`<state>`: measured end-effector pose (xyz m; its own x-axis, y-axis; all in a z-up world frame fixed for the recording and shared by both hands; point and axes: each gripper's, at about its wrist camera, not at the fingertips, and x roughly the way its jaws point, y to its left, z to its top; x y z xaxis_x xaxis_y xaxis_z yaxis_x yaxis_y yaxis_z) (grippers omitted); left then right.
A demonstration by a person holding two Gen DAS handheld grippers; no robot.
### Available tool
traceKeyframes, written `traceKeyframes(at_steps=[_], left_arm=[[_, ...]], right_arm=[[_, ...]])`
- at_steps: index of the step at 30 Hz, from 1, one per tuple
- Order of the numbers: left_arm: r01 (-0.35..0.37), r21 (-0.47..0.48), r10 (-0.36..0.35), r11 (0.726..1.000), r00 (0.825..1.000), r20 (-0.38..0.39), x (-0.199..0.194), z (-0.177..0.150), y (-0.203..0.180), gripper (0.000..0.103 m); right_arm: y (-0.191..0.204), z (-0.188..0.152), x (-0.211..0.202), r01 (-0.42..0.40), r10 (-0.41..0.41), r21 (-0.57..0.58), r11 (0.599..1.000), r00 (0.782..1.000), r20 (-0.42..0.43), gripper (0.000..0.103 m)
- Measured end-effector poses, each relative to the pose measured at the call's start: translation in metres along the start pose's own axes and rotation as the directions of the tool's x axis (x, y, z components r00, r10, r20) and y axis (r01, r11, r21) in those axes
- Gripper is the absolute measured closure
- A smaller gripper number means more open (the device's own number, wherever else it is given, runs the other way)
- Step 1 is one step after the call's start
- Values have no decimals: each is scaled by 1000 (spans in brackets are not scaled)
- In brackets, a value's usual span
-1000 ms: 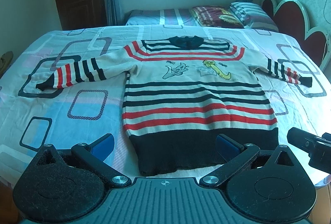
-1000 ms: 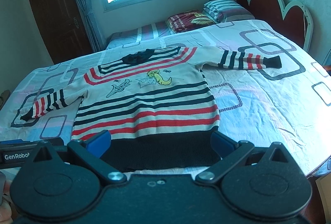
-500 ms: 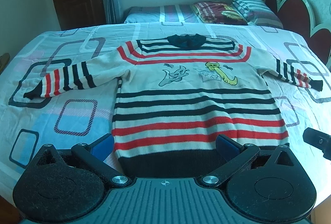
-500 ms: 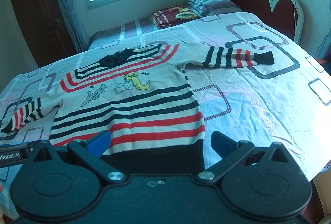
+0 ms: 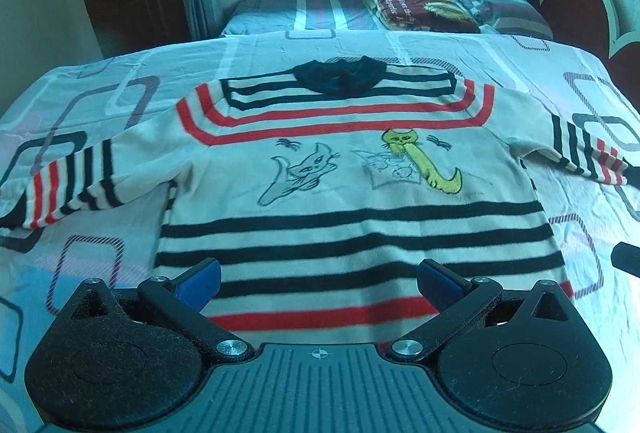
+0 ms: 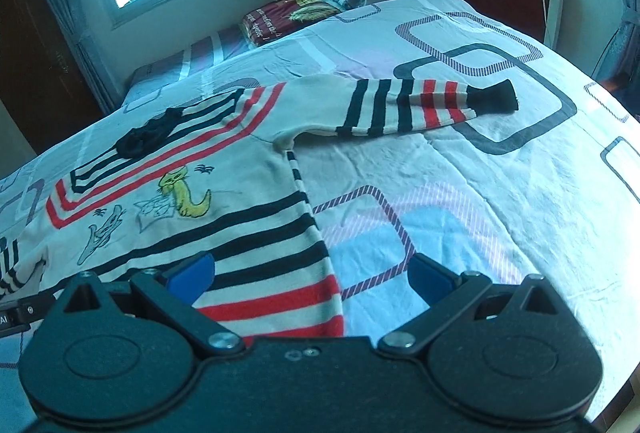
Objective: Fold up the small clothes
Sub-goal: 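Move the right tool toward the black cuff of one sleeve, then grasp the black sleeve cuff with the right tool and lift it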
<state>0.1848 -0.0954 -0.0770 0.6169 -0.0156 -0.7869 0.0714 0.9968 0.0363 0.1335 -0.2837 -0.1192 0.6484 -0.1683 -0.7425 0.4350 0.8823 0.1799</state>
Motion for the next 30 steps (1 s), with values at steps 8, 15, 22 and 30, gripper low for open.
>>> traceKeyframes(at_steps=[8, 15, 22, 30], left_arm=[[37, 12, -36, 999, 999, -28, 56, 38, -35, 0], [41, 17, -40, 999, 998, -58, 104, 72, -67, 0], [40, 27, -38, 999, 997, -74, 144, 97, -92, 0], [14, 15, -13, 1000, 996, -88, 167, 110, -97, 0]], right_arm=[[-38, 42, 60, 21, -21, 92, 995, 1000, -6, 1], [-68, 77, 116, 44, -44, 148, 988, 999, -1, 13], [-103, 100, 165, 77, -69, 258, 963, 997, -41, 22], [-135, 117, 188, 77, -88, 360, 930, 996, 15, 28]])
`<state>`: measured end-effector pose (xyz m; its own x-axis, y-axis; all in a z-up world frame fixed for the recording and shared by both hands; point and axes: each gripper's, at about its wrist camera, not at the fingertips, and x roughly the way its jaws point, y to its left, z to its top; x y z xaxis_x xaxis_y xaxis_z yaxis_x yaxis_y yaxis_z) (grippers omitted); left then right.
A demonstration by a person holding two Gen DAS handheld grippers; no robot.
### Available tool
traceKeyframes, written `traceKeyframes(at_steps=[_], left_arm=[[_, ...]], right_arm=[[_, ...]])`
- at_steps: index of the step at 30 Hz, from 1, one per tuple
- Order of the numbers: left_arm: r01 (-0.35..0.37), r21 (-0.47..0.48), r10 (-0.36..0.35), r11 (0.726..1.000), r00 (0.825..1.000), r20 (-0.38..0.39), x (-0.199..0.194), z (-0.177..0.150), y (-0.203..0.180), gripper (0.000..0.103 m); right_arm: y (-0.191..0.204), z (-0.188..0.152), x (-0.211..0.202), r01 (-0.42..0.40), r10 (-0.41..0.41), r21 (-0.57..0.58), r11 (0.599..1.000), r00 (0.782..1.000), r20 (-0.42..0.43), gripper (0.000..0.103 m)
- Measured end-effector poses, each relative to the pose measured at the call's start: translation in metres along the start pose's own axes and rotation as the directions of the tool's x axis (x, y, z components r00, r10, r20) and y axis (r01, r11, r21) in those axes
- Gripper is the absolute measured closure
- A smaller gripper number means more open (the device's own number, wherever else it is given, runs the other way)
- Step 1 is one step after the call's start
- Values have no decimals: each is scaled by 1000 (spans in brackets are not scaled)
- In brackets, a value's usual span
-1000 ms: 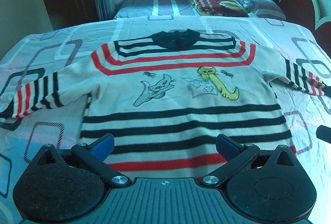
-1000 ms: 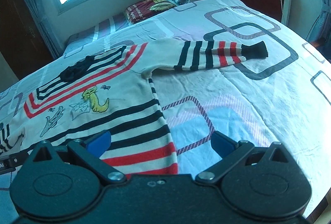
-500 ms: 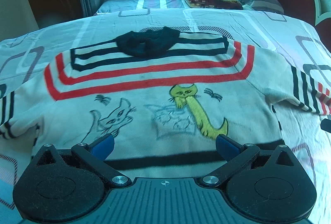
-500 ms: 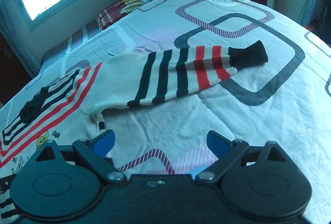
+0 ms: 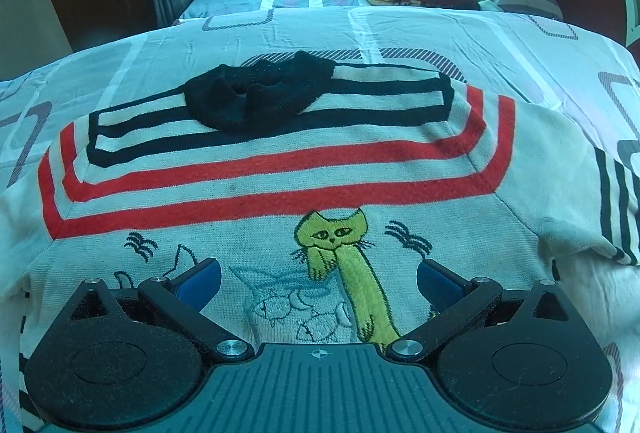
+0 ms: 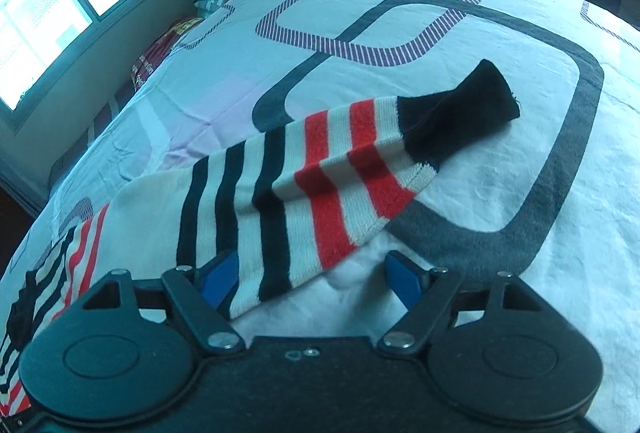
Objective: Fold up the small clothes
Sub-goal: 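Grasp the black sleeve cuff with the right tool and lift it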
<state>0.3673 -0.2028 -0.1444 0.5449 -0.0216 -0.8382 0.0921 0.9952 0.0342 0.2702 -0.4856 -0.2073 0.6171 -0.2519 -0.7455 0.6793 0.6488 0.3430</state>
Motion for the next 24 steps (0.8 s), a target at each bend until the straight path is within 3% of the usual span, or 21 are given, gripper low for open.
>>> traceKeyframes(at_steps=[2, 4, 6, 8, 12, 16, 20, 24], left_arm=[[3, -7, -3, 1000, 1000, -8, 5, 2, 1, 0], [9, -18, -9, 1000, 1000, -16, 10, 3, 2, 0], [2, -21, -3, 1000, 1000, -17, 14, 4, 2, 0], [-9, -19, 9, 1000, 1000, -18, 18, 5, 4, 0], [2, -42, -3, 999, 1000, -15, 16, 6, 14, 0], [10, -81, -9, 997, 1000, 6, 3, 9, 39, 0], [1, -171, 5, 985, 999, 33, -14, 13, 87, 0], [-25, -240, 39, 970, 998, 51, -21, 11, 140, 0]], right_arm=[[0, 5, 5, 20, -20, -12, 1000, 1000, 24, 34], [2, 7, 7, 51, -49, -34, 998, 997, 53, 46], [3, 8, 7, 67, -63, -49, 997, 995, 78, 71], [0, 9, 6, 55, -51, -44, 998, 994, 94, 80], [8, 11, -4, 8, 3, -71, 997, 990, 142, 89], [59, 10, -25, -106, 142, -187, 977, 971, 191, 91], [142, -11, -44, -269, 334, -342, 900, 931, 149, 91], [223, -61, -49, -427, 479, -458, 780, 878, -2, 91]])
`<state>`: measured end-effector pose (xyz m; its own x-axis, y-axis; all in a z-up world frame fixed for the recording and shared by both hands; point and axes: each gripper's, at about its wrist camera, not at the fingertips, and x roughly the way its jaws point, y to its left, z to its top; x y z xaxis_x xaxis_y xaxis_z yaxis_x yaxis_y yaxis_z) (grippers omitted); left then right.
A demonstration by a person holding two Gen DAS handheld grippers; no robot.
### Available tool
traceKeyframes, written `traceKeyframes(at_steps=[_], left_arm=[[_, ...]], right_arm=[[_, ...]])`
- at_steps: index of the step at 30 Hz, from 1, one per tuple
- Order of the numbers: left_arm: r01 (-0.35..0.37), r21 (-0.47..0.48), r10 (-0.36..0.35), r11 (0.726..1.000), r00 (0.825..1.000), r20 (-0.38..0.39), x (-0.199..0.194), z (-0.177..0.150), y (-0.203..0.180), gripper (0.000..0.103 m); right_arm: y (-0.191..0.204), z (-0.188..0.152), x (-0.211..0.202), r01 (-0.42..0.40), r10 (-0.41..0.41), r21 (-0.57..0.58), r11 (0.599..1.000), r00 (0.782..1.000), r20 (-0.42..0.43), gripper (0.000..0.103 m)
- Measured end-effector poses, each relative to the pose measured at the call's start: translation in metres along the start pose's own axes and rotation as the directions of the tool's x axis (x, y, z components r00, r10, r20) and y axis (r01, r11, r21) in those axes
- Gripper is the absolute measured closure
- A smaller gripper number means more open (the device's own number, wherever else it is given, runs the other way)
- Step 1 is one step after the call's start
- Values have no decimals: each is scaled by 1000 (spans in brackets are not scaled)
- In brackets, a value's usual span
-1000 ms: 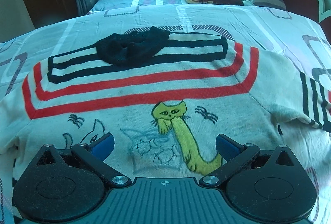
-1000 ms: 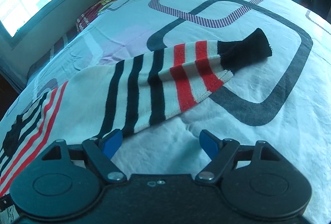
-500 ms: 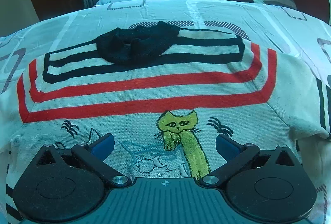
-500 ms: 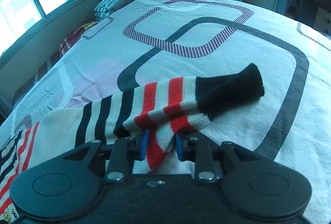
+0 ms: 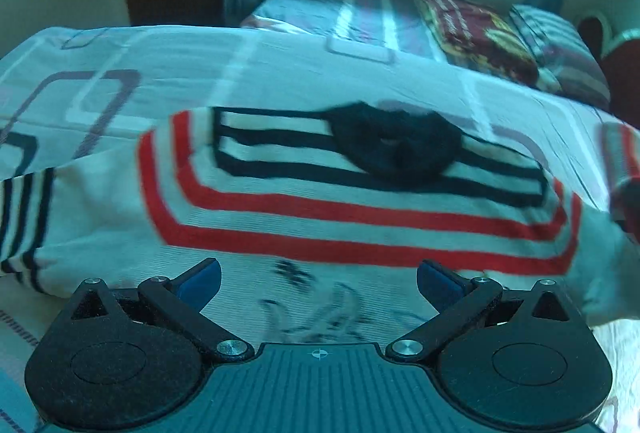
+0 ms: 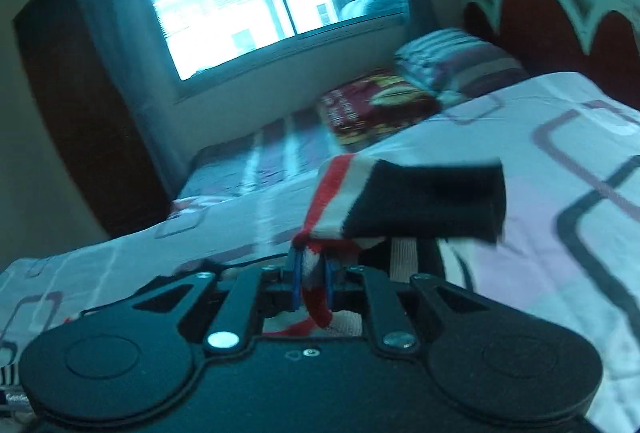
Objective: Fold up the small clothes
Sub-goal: 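Grasp the black sleeve cuff with the right tool and lift it, then carry the cuff across the sweater body and release it with the right tool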
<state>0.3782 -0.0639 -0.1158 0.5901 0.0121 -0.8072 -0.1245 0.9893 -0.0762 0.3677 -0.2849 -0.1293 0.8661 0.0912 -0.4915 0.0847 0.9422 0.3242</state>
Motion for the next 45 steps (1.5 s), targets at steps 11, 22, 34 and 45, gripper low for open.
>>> traceKeyframes(at_steps=[11, 22, 34, 45], left_arm=[[156, -101, -165, 983, 982, -95, 42, 6, 58, 0], [296, -223, -325, 929, 940, -105, 91, -4, 44, 0], [323, -106, -324, 940, 946, 10, 70, 1, 11, 86], [222, -86, -217, 971, 974, 67, 56, -4, 60, 90]], right_arm=[[86, -68, 51, -181, 153, -68, 981, 941, -302, 47], [-11, -62, -29, 118, -133, -131, 984, 985, -111, 37], [-52, -82, -28, 227, -248, -132, 965, 955, -165, 42], [-37, -71, 2, 177, -200, -139, 974, 964, -177, 78]])
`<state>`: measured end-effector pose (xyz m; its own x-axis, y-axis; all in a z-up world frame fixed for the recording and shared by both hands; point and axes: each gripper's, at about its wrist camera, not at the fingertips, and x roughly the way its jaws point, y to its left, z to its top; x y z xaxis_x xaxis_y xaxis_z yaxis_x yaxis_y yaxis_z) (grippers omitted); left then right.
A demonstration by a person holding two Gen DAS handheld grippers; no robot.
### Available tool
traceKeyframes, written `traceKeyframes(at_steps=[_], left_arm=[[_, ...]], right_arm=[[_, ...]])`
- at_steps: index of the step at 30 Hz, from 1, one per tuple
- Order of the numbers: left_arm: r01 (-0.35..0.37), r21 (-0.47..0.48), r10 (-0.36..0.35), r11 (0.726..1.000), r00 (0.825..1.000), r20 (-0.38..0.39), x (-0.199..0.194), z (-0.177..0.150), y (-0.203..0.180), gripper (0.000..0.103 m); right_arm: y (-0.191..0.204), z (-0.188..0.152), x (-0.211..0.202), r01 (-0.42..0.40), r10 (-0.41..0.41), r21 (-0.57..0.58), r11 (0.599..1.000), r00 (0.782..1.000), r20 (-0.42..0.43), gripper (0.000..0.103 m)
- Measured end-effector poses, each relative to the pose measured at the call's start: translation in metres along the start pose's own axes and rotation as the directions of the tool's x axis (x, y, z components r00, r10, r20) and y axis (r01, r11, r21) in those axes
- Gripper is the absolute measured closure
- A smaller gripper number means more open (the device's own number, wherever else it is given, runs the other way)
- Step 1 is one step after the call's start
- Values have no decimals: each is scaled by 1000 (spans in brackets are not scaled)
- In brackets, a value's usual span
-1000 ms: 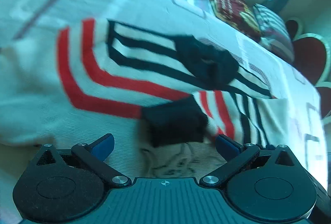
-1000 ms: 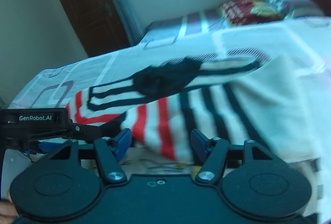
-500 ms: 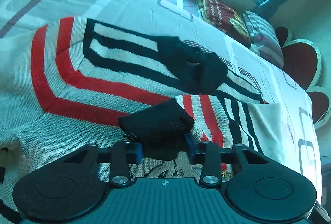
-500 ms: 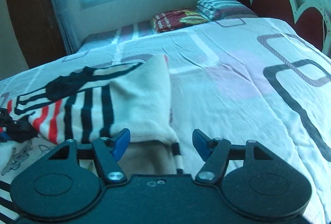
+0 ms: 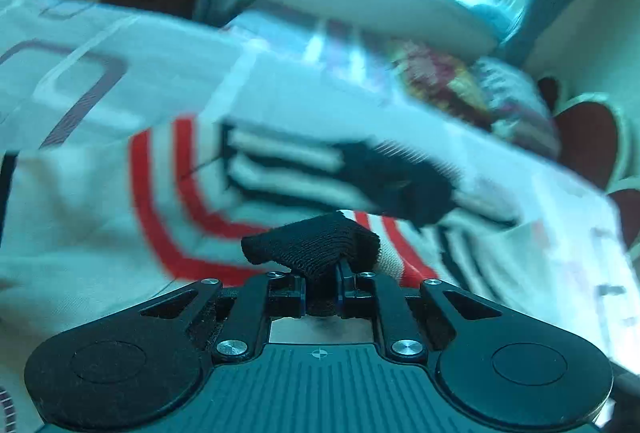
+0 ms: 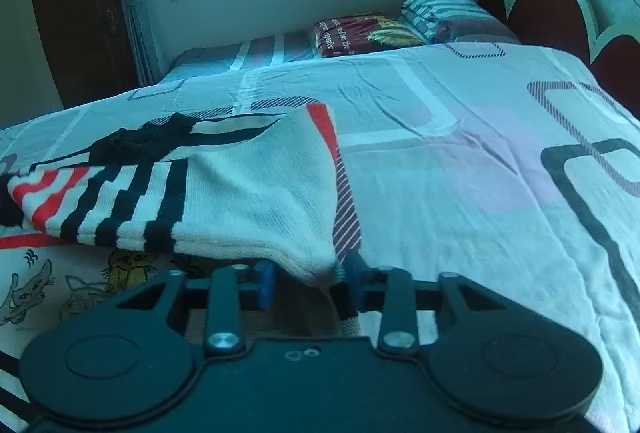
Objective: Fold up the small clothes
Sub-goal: 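Carry the cuff across the sweater body and release it with the right tool, then grasp the other black sleeve cuff with the left tool and lift it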
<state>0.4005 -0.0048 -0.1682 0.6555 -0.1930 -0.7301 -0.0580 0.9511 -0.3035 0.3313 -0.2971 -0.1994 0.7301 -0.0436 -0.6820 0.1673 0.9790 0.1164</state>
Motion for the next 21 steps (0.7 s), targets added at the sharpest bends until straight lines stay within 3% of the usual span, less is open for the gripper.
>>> traceKeyframes(at_steps=[2, 5, 7, 8, 9, 11, 15, 16, 17, 18, 21], left_arm=[[-54, 25, 55, 998, 997, -45, 18, -12, 3, 90], [-80, 77, 82, 994, 996, -23, 13, -13, -5, 86], [-107, 75, 109, 991, 994, -14, 3, -7, -5, 60], [-124, 63, 124, 990, 992, 7, -7, -7, -1, 33], [-141, 48, 140, 989, 989, 40, -17, -7, 3, 17], [-147, 30, 144, 989, 985, 94, -34, -6, 9, 15], [-97, 62, 92, 993, 992, 83, -33, 4, -3, 15], [-85, 73, 79, 994, 994, 80, -29, 6, -11, 15], [-68, 81, 63, 994, 995, 72, -23, 7, -19, 15], [-57, 86, 52, 995, 997, 63, -15, 6, -26, 15], [-76, 101, 74, 992, 997, 23, 13, 2, -38, 15]], right_arm=[[-6, -8, 6, 29, -28, 23, 999, 999, -28, 78], [-21, -15, 4, 23, -20, 73, 997, 999, -42, 81], [-23, -15, -5, 8, -4, 60, 998, 998, -60, 81], [-27, -17, -12, -7, 12, 78, 997, 998, -62, 74], [-31, -18, -20, -23, 29, 101, 995, 998, -52, 68], [-36, -18, -36, -40, 42, 120, 992, 999, -14, 66], [-36, 7, -31, -66, 63, 126, 990, 998, 29, 62], [-35, 16, -23, -69, 66, 131, 989, 997, 32, 57], [-35, 23, -13, -73, 69, 142, 987, 997, 34, 39], [-35, 31, -1, -83, 77, 161, 984, 996, 38, 30], [-33, 53, 36, -117, 116, 198, 973, 993, 16, 44]])
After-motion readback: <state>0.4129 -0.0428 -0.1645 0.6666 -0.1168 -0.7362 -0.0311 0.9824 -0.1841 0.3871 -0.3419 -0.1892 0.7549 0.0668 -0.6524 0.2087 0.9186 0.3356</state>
